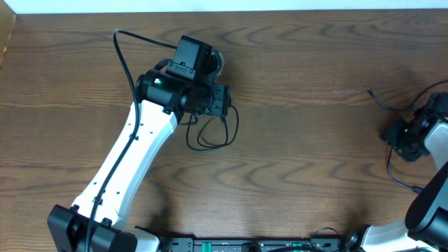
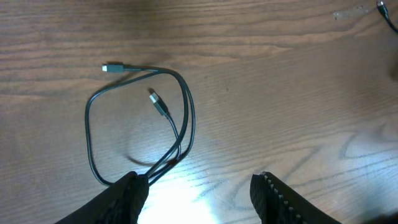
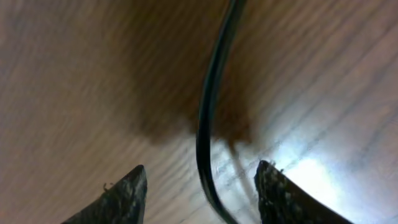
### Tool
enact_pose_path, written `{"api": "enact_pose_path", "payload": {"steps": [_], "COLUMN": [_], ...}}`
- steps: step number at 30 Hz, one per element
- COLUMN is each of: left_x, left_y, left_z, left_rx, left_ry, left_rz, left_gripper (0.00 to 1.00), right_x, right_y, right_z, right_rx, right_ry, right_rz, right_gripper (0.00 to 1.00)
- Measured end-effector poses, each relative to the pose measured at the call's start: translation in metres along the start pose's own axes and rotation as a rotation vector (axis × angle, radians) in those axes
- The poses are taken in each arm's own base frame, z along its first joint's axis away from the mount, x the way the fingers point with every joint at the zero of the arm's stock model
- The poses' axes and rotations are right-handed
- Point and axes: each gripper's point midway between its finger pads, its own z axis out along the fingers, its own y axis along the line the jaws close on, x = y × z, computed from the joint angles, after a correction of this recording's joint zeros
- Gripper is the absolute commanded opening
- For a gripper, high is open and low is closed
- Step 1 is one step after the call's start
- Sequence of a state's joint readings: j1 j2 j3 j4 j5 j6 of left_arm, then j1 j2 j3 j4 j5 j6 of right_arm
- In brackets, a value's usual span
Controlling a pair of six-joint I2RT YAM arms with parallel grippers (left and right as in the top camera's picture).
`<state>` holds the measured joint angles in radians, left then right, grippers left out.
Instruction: Untangle cables
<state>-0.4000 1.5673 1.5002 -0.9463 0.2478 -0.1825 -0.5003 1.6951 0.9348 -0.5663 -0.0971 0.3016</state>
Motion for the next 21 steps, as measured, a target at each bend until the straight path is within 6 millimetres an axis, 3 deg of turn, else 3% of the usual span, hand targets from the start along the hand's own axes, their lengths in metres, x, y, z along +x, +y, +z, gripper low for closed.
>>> {"api": "enact_pose_path", "payload": {"steps": [1,2,6,10,14,17,21], "left_x": [0.0,0.0,0.002,0.004,0.004,0.005,0.007], "left_y": [0.0,0.0,0.0,0.001,0.001,0.001,0.002], "left_z": [0.0,0.0,0.0,0.0,0.0,0.0,0.0], "left_rx": [0.0,0.0,-0.002,-0.004,-0.004,-0.005,-0.007], "left_ry": [0.002,0.001,0.008,0.015,0.015,0.021,0.029], "left_rz": [0.0,0.0,-0.002,-0.003,-0.003,-0.004,-0.006], "left_gripper": [0.58,0.59,0.58,0.59,0.58,0.58,0.57], "right_x": [0.001,0.003,-0.005,-0.017,-0.063,-0.117,-0.152], "right_y": [-0.001,-0.002,0.002,0.025,0.065,0.094,0.097], "right_z": [0.004,0.007,0.008,-0.002,-0.038,-0.082,-0.11], "right_rx": [-0.003,-0.004,-0.024,-0.133,-0.299,-0.423,-0.474], "right_ry": [-0.01,-0.014,-0.05,-0.056,-0.158,-0.312,-0.429], "right_rz": [0.007,0.015,0.024,0.017,-0.017,-0.012,0.052], "right_gripper": [0.13,0.01,0.01,0.01,0.01,0.01,0.01]}}
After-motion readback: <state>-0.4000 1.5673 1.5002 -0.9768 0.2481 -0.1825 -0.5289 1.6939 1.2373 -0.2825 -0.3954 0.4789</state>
